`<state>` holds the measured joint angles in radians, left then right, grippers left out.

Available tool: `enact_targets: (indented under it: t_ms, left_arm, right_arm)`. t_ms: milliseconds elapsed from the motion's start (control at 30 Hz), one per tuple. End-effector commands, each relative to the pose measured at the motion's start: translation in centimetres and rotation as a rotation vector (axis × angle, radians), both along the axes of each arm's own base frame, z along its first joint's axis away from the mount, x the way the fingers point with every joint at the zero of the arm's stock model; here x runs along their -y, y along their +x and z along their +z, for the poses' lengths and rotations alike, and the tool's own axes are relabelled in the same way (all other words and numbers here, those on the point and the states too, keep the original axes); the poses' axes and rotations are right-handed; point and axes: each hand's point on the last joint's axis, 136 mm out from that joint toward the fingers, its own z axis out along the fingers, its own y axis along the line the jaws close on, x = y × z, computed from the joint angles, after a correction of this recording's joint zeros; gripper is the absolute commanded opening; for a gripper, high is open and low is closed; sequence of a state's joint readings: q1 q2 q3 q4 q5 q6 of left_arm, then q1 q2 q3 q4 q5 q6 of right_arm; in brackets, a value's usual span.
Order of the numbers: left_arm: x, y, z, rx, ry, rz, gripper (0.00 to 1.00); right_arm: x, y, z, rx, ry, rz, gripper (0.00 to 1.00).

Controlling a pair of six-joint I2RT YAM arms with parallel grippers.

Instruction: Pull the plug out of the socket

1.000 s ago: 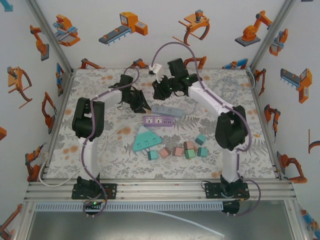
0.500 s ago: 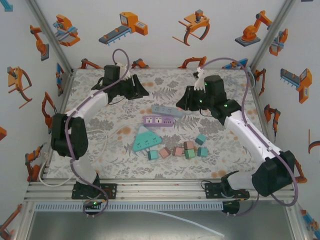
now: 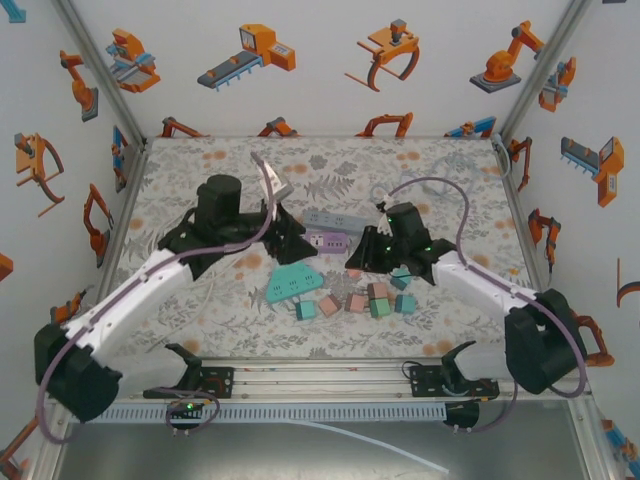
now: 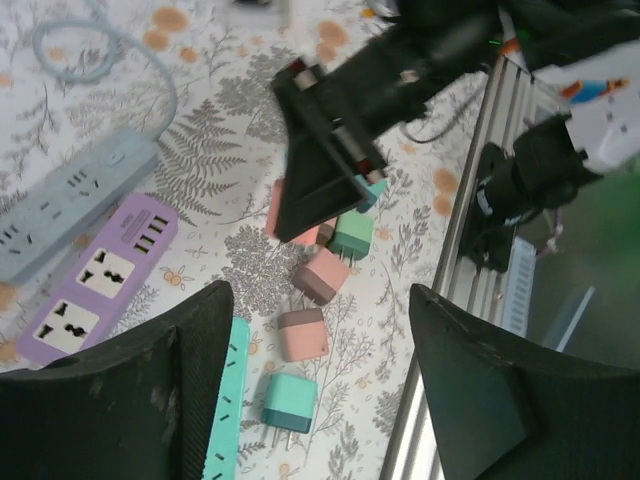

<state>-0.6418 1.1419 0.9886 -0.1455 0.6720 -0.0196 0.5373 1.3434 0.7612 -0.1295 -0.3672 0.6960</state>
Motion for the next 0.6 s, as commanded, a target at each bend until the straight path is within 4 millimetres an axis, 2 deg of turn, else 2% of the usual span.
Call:
enact_targets:
  t_ms: [0,100,167,400,567]
  left_arm:
    - [-0.8,-2.5,-1.8,0.123,0.068,-0.084,0.71]
    - [-1.0,-4.9,-2.2,0.163,0.085,-0.172,0.77]
    - [-1.2,-5.6,-2.6,0.207,0.103,-0.186,0.79]
    - [-1.4,-5.5,-2.7,0.244,0.127,-0.165,1.00]
    - [-1.0,-5.2,-3.0,0.222,0.134,-0.164,0.97]
  right_arm:
    - [-1.3,0.1,-1.6,0.011,-0.034,0.027,0.01]
    - [-2.4,-0.1,-3.1,-0.007,-0.068,0.063,0.03]
    - [-2.9,-0.2,-4.0,-0.017,-0.078,0.077,0.04]
    - [-3.3,-0.8,-6.6,-0.038,-0.138,0.081,0.12]
    - [-2.8,-1.5,-7.7,-0.063,-0.167,0.068,0.27]
